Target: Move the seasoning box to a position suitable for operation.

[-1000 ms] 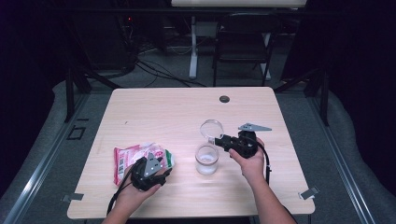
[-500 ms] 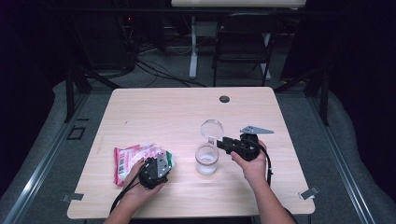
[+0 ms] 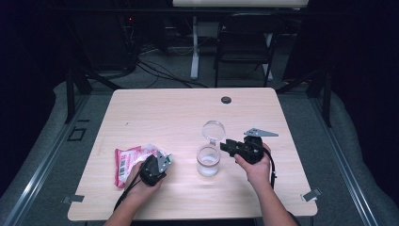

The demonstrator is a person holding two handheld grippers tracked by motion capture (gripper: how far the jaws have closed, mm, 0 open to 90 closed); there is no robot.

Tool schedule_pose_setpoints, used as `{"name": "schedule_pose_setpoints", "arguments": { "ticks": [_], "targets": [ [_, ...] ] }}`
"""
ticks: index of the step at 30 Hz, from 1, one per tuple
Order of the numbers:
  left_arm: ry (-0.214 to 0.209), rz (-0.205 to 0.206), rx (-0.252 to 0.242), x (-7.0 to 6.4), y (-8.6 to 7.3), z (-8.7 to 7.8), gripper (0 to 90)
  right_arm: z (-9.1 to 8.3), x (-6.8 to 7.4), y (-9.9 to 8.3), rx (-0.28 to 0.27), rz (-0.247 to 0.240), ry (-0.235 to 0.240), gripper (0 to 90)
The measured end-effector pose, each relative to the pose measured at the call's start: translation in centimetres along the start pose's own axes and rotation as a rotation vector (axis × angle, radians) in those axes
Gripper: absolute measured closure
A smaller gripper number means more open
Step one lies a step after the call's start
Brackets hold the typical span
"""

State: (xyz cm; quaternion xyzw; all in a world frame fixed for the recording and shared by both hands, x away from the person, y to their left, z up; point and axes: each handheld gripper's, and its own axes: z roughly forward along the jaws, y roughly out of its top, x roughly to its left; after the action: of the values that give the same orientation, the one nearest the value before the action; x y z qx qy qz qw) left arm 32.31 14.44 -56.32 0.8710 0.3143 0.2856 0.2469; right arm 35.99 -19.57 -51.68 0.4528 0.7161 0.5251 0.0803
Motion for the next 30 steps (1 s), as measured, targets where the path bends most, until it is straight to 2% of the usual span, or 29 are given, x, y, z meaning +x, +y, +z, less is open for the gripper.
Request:
{"name": "schedule_pose_setpoints", "arguments": {
  "ticks": [1,6,8,12,15,21,28,30],
  "targets": [
    [-0.002,-0.011,-0.001,0.2,0.0,0.0,74.4,0.0,0.0,0.0,0.001,0.0,0.001,60.1],
    [-0.057,-0.13,-0.022,1.8,-0.5,-0.2,86.1,0.1,0.1,0.0,0.007,-0.003,0.005,60.2],
    [-0.082,-0.182,-0.035,2.4,-0.6,-0.4,87.5,0.1,0.1,0.0,0.007,-0.004,0.004,60.2],
    [-0.119,-0.252,-0.067,3.3,-0.9,-0.9,88.7,0.0,0.0,0.0,0.006,-0.002,0.004,60.2],
    [-0.126,-0.279,-0.082,3.8,-0.9,-1.5,89.2,0.1,0.1,-0.1,0.005,-0.003,0.005,60.2],
    [-0.134,-0.302,-0.105,4.8,-1.1,-2.8,90.0,0.2,0.1,-0.1,0.005,-0.003,0.008,60.3],
    [-0.157,-0.365,-0.149,6.3,-1.7,-4.6,90.0,0.2,0.2,-0.1,0.011,-0.007,0.006,60.2],
    [-0.162,-0.371,-0.152,6.7,-1.7,-5.1,90.0,0.2,0.2,-0.1,0.014,-0.005,0.006,60.2]
  ]
}}
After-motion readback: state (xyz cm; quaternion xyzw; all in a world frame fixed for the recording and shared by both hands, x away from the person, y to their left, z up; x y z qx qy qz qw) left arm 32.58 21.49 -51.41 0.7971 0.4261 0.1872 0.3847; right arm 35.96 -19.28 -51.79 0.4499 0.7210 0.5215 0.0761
